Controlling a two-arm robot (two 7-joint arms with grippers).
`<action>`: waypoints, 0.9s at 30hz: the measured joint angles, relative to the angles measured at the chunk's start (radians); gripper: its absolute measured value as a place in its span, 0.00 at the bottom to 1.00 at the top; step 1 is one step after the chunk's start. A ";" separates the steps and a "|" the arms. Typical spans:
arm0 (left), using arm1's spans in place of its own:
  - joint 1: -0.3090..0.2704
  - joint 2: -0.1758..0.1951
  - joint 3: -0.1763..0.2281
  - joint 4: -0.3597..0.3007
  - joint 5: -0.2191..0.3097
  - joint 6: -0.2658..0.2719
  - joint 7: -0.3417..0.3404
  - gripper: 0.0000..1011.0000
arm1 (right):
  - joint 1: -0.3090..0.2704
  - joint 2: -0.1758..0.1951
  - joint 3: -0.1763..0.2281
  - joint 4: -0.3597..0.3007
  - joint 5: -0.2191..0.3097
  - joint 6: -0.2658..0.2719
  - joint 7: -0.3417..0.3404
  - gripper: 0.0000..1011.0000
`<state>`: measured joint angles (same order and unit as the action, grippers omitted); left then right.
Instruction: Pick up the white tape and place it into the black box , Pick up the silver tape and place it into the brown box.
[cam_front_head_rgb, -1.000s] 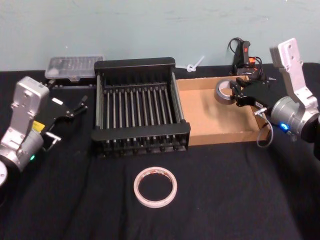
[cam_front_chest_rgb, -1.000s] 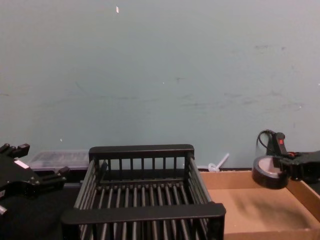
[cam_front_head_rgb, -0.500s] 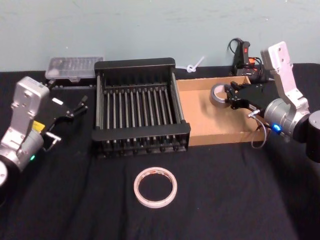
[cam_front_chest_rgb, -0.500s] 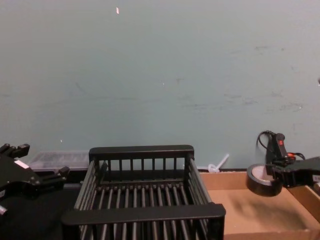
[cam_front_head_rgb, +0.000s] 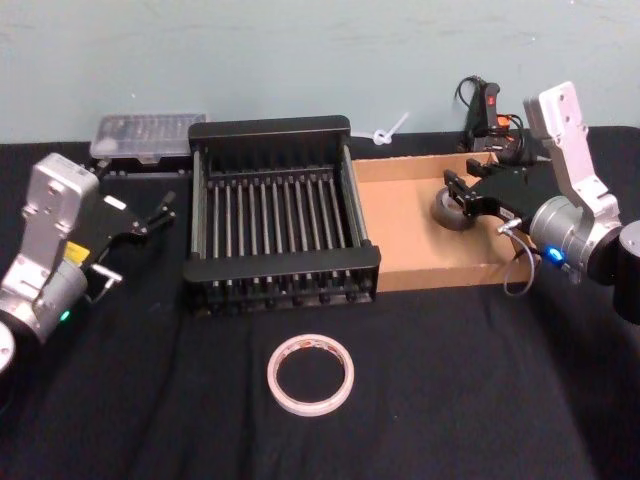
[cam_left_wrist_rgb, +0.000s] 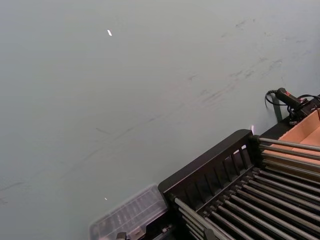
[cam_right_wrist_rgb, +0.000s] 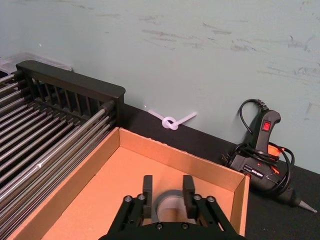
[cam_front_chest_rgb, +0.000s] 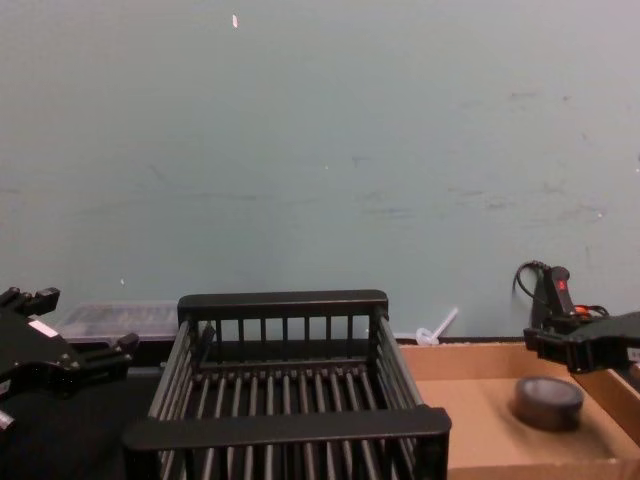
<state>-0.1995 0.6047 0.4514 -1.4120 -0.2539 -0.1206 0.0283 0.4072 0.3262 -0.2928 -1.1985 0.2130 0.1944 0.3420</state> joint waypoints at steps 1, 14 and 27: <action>0.000 0.000 0.000 0.000 0.000 0.000 0.000 0.99 | 0.000 0.000 0.000 0.000 0.000 0.000 0.000 0.36; 0.000 0.000 0.000 0.000 0.000 0.000 0.000 0.99 | -0.001 0.001 0.001 -0.001 0.002 0.002 0.000 0.80; 0.000 0.000 0.000 0.000 0.000 0.000 0.000 0.99 | -0.001 0.001 0.001 -0.002 0.003 0.003 0.000 0.99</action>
<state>-0.1995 0.6047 0.4514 -1.4119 -0.2539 -0.1206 0.0283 0.4061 0.3274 -0.2915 -1.2010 0.2156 0.1970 0.3415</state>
